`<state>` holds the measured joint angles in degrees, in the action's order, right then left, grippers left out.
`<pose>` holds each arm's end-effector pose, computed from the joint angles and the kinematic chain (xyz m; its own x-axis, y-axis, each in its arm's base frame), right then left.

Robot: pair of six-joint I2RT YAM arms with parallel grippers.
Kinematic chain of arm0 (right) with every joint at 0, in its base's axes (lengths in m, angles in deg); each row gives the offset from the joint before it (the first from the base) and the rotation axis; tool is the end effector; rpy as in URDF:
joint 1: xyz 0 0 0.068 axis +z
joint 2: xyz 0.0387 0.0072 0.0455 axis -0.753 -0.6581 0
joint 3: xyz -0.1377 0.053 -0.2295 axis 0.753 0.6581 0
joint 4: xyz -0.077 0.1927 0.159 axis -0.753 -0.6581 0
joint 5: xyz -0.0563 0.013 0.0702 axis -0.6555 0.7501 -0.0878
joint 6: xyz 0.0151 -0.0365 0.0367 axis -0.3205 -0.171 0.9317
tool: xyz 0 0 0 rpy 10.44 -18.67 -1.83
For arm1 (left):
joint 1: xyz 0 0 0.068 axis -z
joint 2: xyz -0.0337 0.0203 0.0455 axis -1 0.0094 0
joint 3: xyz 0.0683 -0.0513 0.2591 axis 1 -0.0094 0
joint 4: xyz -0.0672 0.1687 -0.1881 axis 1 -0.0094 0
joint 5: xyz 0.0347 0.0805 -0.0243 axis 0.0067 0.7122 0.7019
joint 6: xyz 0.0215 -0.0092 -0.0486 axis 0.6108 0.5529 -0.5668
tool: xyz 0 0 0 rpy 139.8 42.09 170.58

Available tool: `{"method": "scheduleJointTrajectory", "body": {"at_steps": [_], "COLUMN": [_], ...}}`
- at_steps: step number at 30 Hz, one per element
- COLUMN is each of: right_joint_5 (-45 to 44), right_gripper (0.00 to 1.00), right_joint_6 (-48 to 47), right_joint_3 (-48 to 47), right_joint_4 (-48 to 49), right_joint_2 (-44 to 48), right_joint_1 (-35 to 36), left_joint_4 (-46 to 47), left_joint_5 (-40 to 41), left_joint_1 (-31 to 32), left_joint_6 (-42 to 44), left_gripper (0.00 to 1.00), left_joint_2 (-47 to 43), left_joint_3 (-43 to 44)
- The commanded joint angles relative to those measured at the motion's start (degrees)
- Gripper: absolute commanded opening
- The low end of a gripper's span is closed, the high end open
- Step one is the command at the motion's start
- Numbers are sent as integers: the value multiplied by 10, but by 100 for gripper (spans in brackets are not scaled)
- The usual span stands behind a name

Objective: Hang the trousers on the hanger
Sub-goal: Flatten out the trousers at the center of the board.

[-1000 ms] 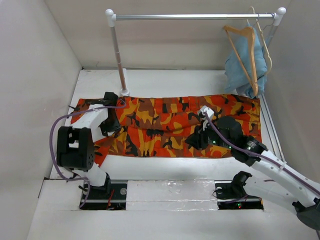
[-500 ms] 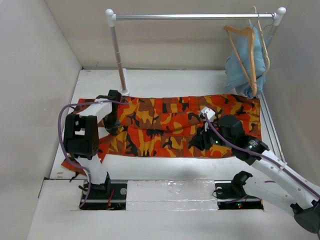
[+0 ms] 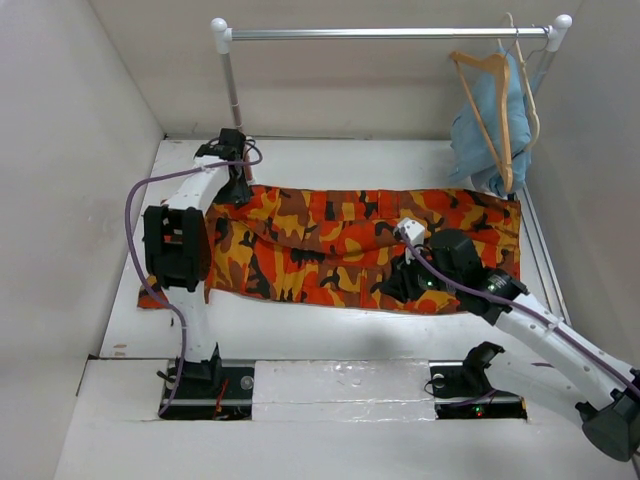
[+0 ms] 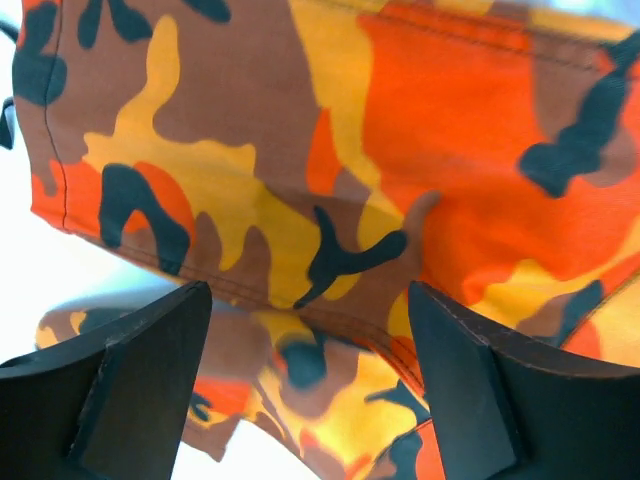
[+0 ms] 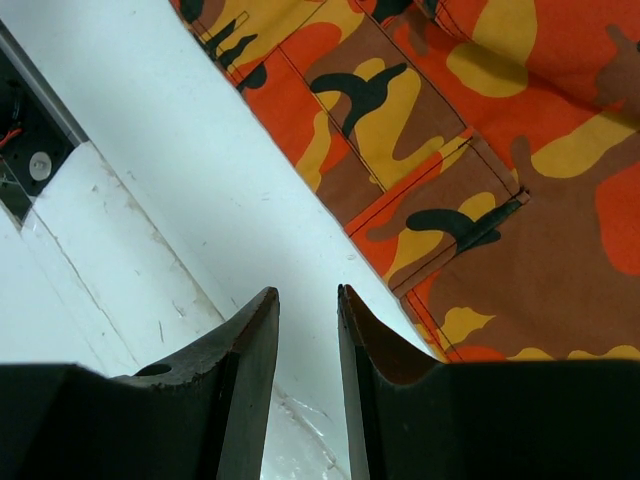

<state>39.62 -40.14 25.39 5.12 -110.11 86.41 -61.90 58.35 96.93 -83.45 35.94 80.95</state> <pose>0.1423 0.1240 0.2765 -0.5595 -0.2709 -0.7833 -0.7179 0.6308 0.2946 0.4307 -0.0436 0.2439 -0.8300 -0.1559 -0.5355 -0.2896 0.9410 0.1750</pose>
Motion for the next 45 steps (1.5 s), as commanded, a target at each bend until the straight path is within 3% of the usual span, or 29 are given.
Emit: {"method": "scheduleJointTrajectory", "body": {"at_steps": [1, 4, 5, 7, 10, 13, 14, 16, 18, 23, 28, 32, 34, 35, 36, 38, 40, 45], "right_joint_5": [8, 8, 5, 2, 11, 30, 31, 41, 43, 76, 112, 111, 112, 115, 126, 137, 139, 133], "right_gripper": [36, 30, 28, 21, 19, 21, 22, 25, 26, 28, 28, 28, 28, 28, 28, 28, 28, 28], "right_joint_6": [-7, -6, -8, -11, -16, -26, -33, -37, -44, -50, -49, -60, -65, -70, -70, -70, -70, -70], "right_joint_3": [2, -3, -4, -2, -2, -6, -9, -10, -6, 8, 30, 26, 25, 23, 23, 26, 25, 26], "right_joint_4": [9, 6, 6, 11, 22, 29, 27, 29, 27, 21, 27, 10, 3, 0, -2, 4, 3, 6], "right_joint_2": [15, 22, 28, 32, 33, 27, 26, 30, 33, 69, 96, 102, 99, 98, 97, 91, 87, 83], "right_joint_1": [-3, -3, -3, 2, 2, -4, -4, -9, -9, -29, -41, -41, -46, -46, -46, -46, -46, -41], "left_joint_4": [-23, -19, -22, -47, -57, -73, -74, -78, -78, -119, -117, -117, -99, -104, -99, -84, -76, -55], "left_joint_5": [27, -1, -10, -40, -44, -24, -23, -51, -38, 4, 3, 12, 5, 6, 4, -4, -20, -37], "left_joint_1": [-5, 2, 2, 9, 14, -3, -3, -21, 6, 1, -18, -23, -48, -58, -72, -104, -115, -115], "left_joint_6": [-7, -14, -12, -25, -55, -80, -83, -80, -96, -166, -217, -262, -270, -275, -274, -274, -265, -260], "left_gripper": [76, 30, 10, 0, 0, 3, 12, 21, 35, 48, 48, 40, 31, 18, 16, 21, 37, 42], "left_joint_2": [-74, -179, -204, -257, -297, -269, -256, -204, -182, -153, -160, -189, -220, -230, -244, -284, -293, -273], "left_joint_3": [-10, -80, -106, -185, -278, -300, -312, -340, -358, -378, -409, -434, -454, -450, -448, -453, -459, -464]}}
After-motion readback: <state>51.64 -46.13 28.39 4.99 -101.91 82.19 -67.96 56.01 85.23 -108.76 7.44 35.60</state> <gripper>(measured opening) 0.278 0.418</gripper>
